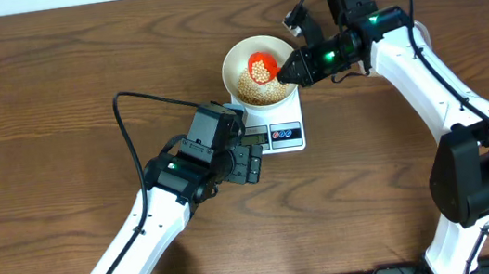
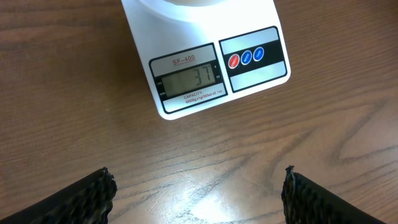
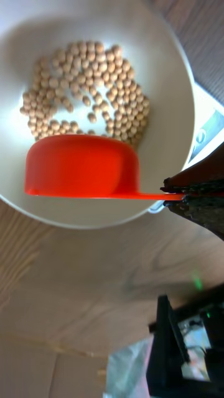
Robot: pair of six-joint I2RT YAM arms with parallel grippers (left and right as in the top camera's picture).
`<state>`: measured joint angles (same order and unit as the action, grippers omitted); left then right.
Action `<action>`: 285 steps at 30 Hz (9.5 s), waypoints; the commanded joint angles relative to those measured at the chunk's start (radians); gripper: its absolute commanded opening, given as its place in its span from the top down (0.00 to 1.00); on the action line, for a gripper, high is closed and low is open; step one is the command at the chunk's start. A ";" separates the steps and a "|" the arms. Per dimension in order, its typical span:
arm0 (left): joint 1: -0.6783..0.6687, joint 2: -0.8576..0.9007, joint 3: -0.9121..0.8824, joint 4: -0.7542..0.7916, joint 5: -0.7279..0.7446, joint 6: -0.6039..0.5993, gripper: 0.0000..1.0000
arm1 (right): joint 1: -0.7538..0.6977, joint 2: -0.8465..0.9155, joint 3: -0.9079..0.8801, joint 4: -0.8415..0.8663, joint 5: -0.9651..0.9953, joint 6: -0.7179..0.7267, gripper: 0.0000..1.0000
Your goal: Scoop item into bowl and weigh 50g on scale
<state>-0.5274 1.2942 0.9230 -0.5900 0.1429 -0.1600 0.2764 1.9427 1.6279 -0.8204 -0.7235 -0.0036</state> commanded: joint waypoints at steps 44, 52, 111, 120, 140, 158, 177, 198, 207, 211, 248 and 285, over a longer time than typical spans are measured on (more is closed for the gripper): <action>-0.002 0.006 -0.002 0.001 -0.017 0.002 0.12 | 0.111 -0.021 0.075 0.008 0.359 -0.171 0.99; -0.002 0.006 -0.002 0.001 -0.017 0.002 0.12 | 0.111 -0.021 0.075 0.011 0.373 -0.216 0.99; -0.002 0.006 -0.002 0.001 -0.017 0.002 0.12 | 0.047 -0.021 0.075 0.015 0.172 -0.172 0.99; -0.002 0.006 -0.002 0.001 -0.017 0.002 0.12 | 0.110 -0.021 0.075 -0.003 0.393 -0.243 0.99; -0.002 0.006 -0.002 0.001 -0.017 0.002 0.12 | 0.161 -0.021 0.075 -0.005 0.472 -0.241 0.99; -0.002 0.006 -0.002 0.001 -0.017 0.002 0.12 | -0.085 -0.021 0.075 -0.003 -0.078 -0.139 0.99; -0.002 0.006 -0.002 0.001 -0.017 0.002 0.12 | -0.102 -0.021 0.075 -0.006 -0.106 -0.145 0.99; -0.002 0.006 -0.002 0.001 -0.017 0.002 0.12 | 0.040 -0.021 0.075 -0.030 0.208 -0.155 0.99; -0.002 0.006 -0.002 0.001 -0.017 0.002 0.12 | 0.102 -0.021 0.075 -0.034 0.343 -0.178 0.99; -0.002 0.006 -0.002 0.000 -0.017 0.002 0.12 | 0.127 -0.021 0.075 -0.035 0.391 -0.196 0.99; -0.002 0.006 -0.002 -0.003 -0.017 0.002 0.12 | 0.210 -0.086 0.075 -0.052 0.576 -0.342 0.99; -0.002 0.006 -0.002 -0.003 -0.017 0.002 0.12 | 0.056 -0.087 0.075 -0.048 0.297 -0.225 0.99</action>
<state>-0.5274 1.2942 0.9230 -0.5915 0.1429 -0.1600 0.3267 1.8782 1.6833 -0.8707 -0.4046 -0.2451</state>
